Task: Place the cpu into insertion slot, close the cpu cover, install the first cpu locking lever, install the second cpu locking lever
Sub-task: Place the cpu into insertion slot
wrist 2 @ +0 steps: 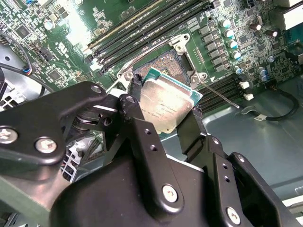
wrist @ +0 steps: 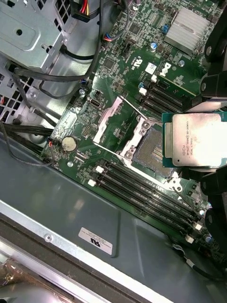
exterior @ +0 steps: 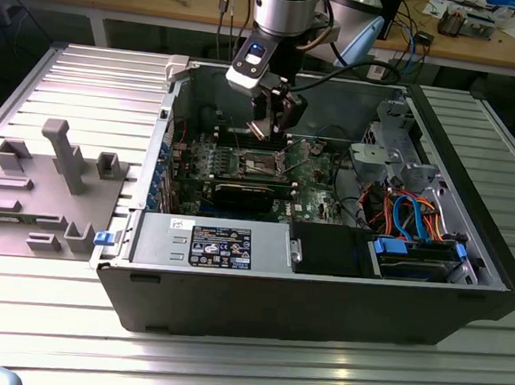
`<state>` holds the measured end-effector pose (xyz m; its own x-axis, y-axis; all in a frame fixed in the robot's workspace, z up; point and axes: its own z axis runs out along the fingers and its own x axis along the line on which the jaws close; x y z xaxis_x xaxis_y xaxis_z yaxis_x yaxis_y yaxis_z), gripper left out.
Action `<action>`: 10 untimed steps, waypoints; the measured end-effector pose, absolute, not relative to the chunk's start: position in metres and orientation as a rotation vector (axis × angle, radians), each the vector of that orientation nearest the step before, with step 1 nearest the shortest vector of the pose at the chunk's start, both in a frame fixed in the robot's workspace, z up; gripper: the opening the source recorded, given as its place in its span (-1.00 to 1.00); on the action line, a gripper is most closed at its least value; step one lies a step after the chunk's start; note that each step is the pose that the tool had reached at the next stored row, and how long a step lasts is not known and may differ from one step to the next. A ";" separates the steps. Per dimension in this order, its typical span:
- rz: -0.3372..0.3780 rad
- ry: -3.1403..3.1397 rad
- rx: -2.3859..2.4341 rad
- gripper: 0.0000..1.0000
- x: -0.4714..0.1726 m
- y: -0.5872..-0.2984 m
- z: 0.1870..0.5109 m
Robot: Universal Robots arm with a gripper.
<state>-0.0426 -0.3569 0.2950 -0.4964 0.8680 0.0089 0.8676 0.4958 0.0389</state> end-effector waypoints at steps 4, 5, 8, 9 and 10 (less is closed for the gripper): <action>0.060 2.697 1.586 0.09 -0.043 -0.357 0.295; 0.060 2.696 1.588 0.09 -0.043 -0.357 0.295; 0.059 2.690 1.598 0.09 -0.043 -0.357 0.295; 0.059 2.688 1.601 0.09 -0.043 -0.357 0.295; 0.059 2.686 1.604 0.09 -0.043 -0.357 0.295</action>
